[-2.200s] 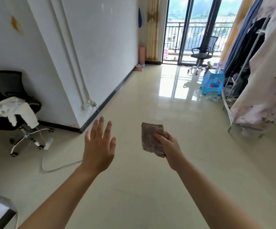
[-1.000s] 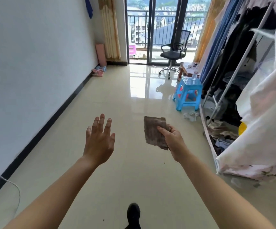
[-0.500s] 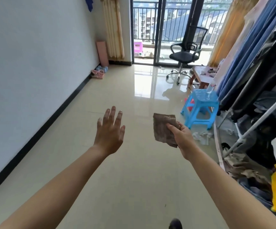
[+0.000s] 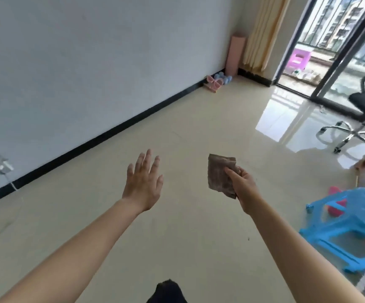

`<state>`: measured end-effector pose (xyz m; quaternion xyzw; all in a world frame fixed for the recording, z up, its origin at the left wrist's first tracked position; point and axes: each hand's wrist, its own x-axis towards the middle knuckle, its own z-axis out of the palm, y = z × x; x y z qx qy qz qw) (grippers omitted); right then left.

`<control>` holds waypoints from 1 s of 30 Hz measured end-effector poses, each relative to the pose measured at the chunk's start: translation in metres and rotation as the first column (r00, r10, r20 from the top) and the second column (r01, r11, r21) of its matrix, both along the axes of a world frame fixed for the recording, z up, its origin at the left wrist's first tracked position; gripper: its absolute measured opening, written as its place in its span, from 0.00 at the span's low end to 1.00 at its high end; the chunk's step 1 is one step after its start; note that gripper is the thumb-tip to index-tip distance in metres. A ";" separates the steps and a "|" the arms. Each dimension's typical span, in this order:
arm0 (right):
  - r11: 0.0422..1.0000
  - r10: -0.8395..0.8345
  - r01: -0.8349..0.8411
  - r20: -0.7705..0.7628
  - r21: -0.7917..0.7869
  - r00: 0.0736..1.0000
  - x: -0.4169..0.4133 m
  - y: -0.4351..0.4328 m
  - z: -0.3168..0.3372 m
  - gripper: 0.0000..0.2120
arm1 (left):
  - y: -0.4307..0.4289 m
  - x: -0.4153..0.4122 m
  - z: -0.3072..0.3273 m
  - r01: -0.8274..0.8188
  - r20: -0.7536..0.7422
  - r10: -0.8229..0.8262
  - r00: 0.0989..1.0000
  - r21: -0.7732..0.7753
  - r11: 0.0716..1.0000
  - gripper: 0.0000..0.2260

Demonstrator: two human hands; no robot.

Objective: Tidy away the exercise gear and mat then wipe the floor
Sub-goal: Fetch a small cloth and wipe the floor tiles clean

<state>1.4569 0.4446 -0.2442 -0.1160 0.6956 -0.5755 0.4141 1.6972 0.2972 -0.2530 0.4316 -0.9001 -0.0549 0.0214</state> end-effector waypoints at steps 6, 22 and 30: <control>0.967 0.248 -0.244 -0.052 0.069 0.967 -0.060 -0.120 -0.027 0.06 | -0.056 -0.030 -0.047 -0.260 0.010 0.260 0.965 0.048 0.964 0.27; 0.717 0.655 -0.649 0.071 0.254 0.752 -0.118 -0.312 -0.123 0.03 | -0.135 -0.086 -0.130 -0.651 0.220 0.612 0.759 0.255 0.715 0.26; 0.518 0.807 -0.811 0.159 0.271 0.569 -0.082 -0.382 -0.229 0.04 | -0.143 -0.065 -0.208 -0.815 0.374 0.725 0.578 0.303 0.494 0.26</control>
